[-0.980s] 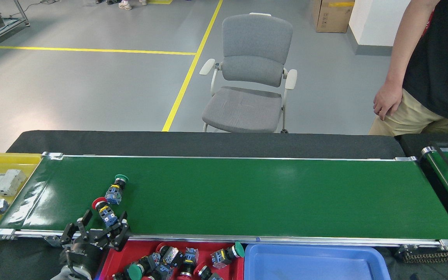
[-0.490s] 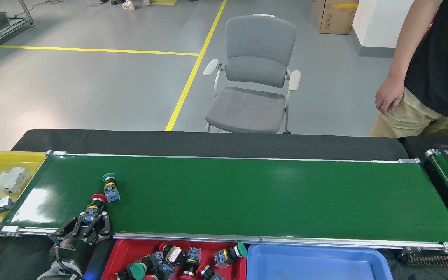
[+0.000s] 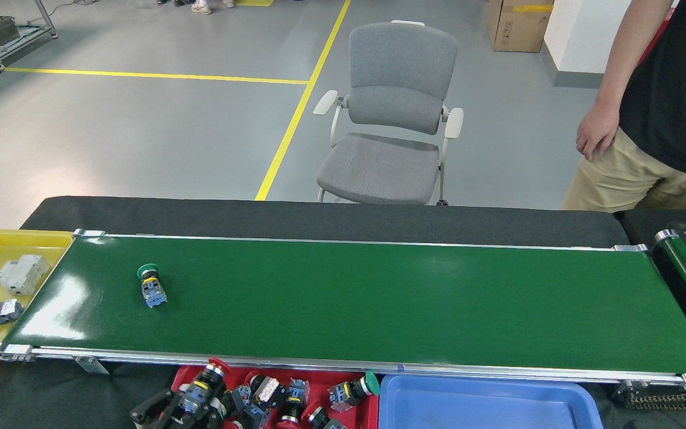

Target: Pick switch part from conveyor to tray

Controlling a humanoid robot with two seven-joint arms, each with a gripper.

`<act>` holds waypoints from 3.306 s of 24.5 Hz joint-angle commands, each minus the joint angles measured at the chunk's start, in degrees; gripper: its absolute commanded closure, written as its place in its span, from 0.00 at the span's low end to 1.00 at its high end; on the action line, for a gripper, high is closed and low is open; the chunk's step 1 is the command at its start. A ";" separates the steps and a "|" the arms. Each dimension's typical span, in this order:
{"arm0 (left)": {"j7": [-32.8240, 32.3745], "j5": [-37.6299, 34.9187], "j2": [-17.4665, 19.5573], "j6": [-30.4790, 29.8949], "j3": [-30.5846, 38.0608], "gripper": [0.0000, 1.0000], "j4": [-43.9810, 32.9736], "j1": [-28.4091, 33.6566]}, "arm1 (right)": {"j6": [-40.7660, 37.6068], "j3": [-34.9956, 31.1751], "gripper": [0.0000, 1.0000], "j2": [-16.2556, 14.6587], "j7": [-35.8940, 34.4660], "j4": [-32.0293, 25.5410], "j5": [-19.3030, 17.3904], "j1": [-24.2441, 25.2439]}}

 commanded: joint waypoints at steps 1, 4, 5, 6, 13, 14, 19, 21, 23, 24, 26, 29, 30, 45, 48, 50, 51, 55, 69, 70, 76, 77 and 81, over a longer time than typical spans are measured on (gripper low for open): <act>0.25 -0.02 -0.50 -1.45 0.08 0.00 -0.93 0.12 | -0.18 -0.54 0.00 -0.24 -0.15 -0.71 -0.13 -0.26; 0.25 -0.11 -0.68 -1.09 0.87 0.00 -0.93 0.47 | -0.18 -0.54 0.00 -0.24 -0.15 -0.80 -0.13 -0.26; 0.25 -0.11 -0.77 -0.74 1.22 0.00 -0.93 0.38 | -0.18 -0.54 0.00 -0.24 -0.15 -0.80 -0.13 -0.26; 0.25 -0.11 -0.85 0.40 2.28 0.00 -0.93 0.38 | -0.18 -0.54 0.00 -0.24 -0.15 -0.89 -0.13 -0.26; 0.34 0.06 -0.06 17.71 14.41 0.00 1.35 -2.43 | -0.18 -0.54 0.00 -0.15 -0.06 -0.89 -0.13 -0.17; 0.34 0.15 0.11 17.63 15.72 0.00 2.32 -2.70 | -0.27 -0.54 0.00 -0.07 -0.06 -0.89 -0.13 -0.17; 0.34 0.06 2.40 17.01 16.17 0.00 7.33 -7.79 | 0.08 -0.45 0.00 -0.07 0.29 -0.89 -0.13 -0.26; 0.25 -0.11 3.45 17.36 16.08 0.00 10.76 -11.05 | 1.40 -0.54 0.01 -0.15 0.38 -0.98 -0.04 -0.26; -0.01 -0.11 5.56 17.98 16.08 0.00 16.99 -16.40 | 3.42 -0.54 0.01 -0.15 1.17 -1.24 0.31 -0.43; -0.10 -0.20 6.88 18.33 15.99 0.00 20.51 -19.48 | 4.21 -0.54 0.02 -0.15 1.44 -1.24 0.75 -0.52; -0.10 -0.20 9.52 19.38 14.85 0.00 28.25 -25.28 | 5.79 -0.45 0.02 -0.07 1.44 -1.24 2.60 -1.58; 0.17 -0.20 14.44 20.97 10.54 0.00 40.81 -35.12 | 8.43 -0.45 0.03 0.02 1.44 -1.15 4.27 -3.77; 0.34 -0.20 15.23 21.05 9.93 0.00 43.98 -37.15 | 8.43 -0.36 0.03 -0.07 1.44 -1.15 4.27 -4.12; 12.03 0.15 24.55 34.06 0.79 0.46 82.30 -55.25 | 4.74 9.48 0.02 -2.35 3.46 -1.07 4.36 -10.01; 12.38 1.21 24.90 33.97 1.05 0.70 82.48 -54.38 | 4.74 10.36 0.02 -2.44 3.46 -1.15 4.44 -10.01; 14.23 2.17 24.90 33.62 1.05 0.80 82.04 -53.23 | 4.74 10.36 0.02 -2.44 3.46 -1.15 4.44 -10.01; 15.20 2.52 24.72 33.36 1.05 0.86 81.51 -52.44 | 4.74 10.36 0.02 -2.44 3.46 -1.15 4.44 -10.01; 17.74 4.19 24.02 30.46 0.87 0.96 75.71 -47.43 | 4.74 10.27 0.02 -2.53 3.46 -1.15 4.44 -9.84; 14.32 4.28 12.42 0.49 -1.06 0.79 1.00 3.54 | 4.74 8.60 0.02 -2.53 3.46 -1.15 4.44 -9.31; 14.32 3.32 11.71 -0.04 -2.55 0.62 -0.49 4.25 | 4.74 8.60 0.02 -2.53 3.46 -1.15 4.36 -9.31; 14.40 3.23 8.64 -0.48 -6.51 0.00 -1.02 4.51 | 4.83 8.43 0.02 -2.53 3.46 -1.15 4.36 -9.22; 14.49 3.23 8.55 -0.39 -6.51 0.00 -1.02 4.51 | 4.83 8.43 0.02 -2.53 3.46 -1.15 4.36 -9.22; 14.49 3.05 7.32 1.54 -4.75 0.00 -0.93 4.60 | 4.83 8.34 0.02 -2.44 3.46 -1.15 4.18 -9.31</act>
